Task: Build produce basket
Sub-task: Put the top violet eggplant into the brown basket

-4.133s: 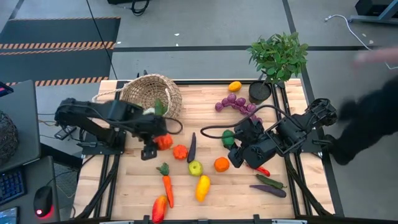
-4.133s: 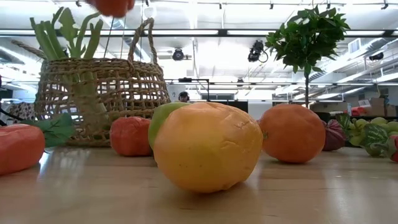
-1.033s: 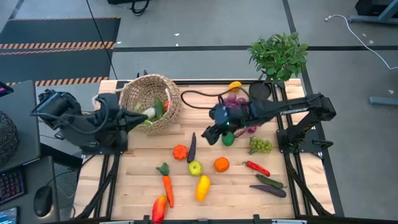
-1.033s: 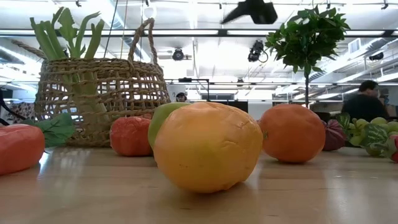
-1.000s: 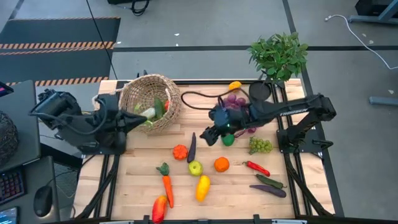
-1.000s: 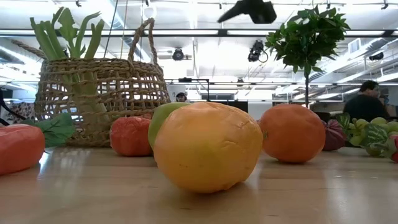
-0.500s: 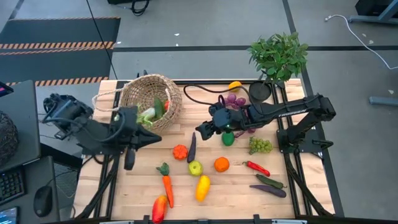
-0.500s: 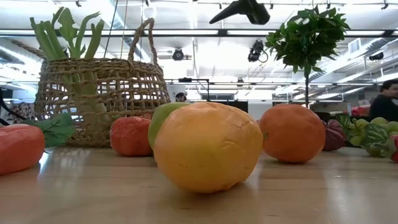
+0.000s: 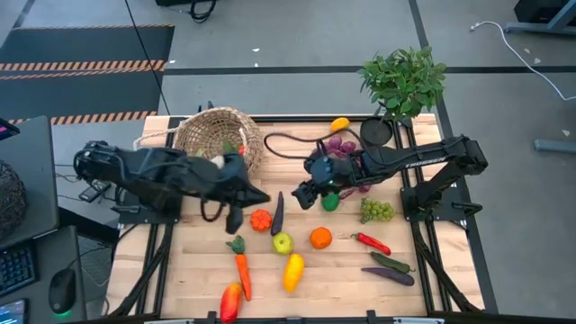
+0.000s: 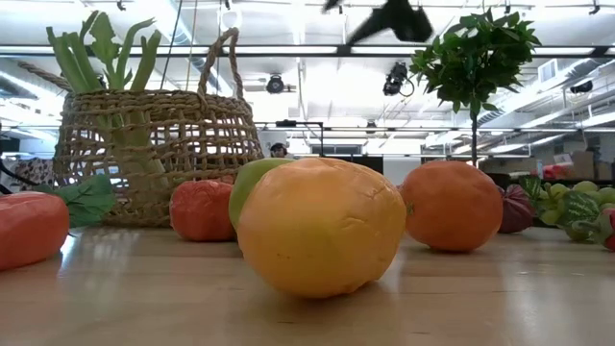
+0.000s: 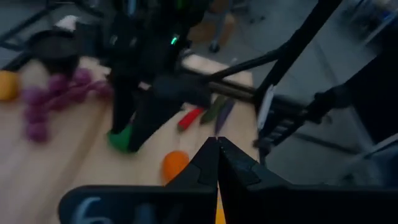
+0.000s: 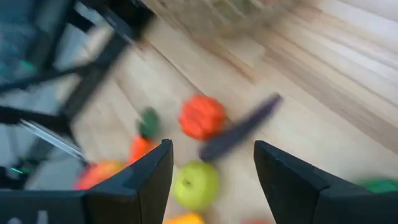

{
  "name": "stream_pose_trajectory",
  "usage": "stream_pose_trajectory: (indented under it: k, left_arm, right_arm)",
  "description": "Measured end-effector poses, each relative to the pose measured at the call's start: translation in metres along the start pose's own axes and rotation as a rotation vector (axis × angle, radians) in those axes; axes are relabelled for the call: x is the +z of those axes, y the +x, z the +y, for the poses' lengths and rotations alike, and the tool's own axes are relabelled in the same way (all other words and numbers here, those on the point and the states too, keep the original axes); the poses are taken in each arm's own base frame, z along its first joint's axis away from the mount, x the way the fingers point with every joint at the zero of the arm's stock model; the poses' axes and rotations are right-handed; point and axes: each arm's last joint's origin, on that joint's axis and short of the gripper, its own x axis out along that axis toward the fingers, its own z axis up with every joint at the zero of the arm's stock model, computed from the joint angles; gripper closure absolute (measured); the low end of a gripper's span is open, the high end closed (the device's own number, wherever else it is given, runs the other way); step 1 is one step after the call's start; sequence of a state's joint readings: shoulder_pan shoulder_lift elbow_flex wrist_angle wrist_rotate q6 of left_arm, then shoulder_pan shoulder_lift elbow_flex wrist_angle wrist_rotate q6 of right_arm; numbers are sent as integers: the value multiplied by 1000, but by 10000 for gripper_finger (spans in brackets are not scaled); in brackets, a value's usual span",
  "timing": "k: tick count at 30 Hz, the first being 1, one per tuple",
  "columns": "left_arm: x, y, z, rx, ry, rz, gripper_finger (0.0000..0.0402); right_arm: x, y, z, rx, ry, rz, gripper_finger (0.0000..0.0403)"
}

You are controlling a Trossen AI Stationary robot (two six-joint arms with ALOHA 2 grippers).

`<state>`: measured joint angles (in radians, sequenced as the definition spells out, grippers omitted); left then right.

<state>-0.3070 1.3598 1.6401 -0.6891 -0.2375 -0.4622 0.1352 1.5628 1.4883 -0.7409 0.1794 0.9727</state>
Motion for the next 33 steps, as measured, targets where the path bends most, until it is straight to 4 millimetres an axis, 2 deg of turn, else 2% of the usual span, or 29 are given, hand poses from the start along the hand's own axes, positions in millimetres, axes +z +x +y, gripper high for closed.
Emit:
stream_pose_trajectory:
  k: [2,4,9,16,20,24,29,33]
  left_arm:
    - [4,1,5,-23,-27,-52,398]
    - [6,-7,10,-14,-34,-77,398]
    - [3,-37,27,49,-87,-153,398]
    - [-23,-72,47,40,-227,-411,398]
    - [-40,-80,55,-7,-346,-536,398]
    - [-50,-82,60,6,-314,-566,397]
    - [-53,-97,63,-8,-287,-557,397]
    - [-62,-122,69,-31,-249,-513,397]
  right_arm:
    - [-5,-3,-7,-60,-22,62,174]
    - [-8,-5,-13,-105,-40,111,174]
    - [-13,-6,-18,-140,-130,181,174]
    - [-4,-4,-9,-41,-120,101,174]
    - [2,-3,-8,0,-56,90,174]
    - [4,-1,-11,-19,-44,61,174]
    - [-3,19,-22,-37,131,19,174]
    - [-15,49,-29,-46,206,10,174]
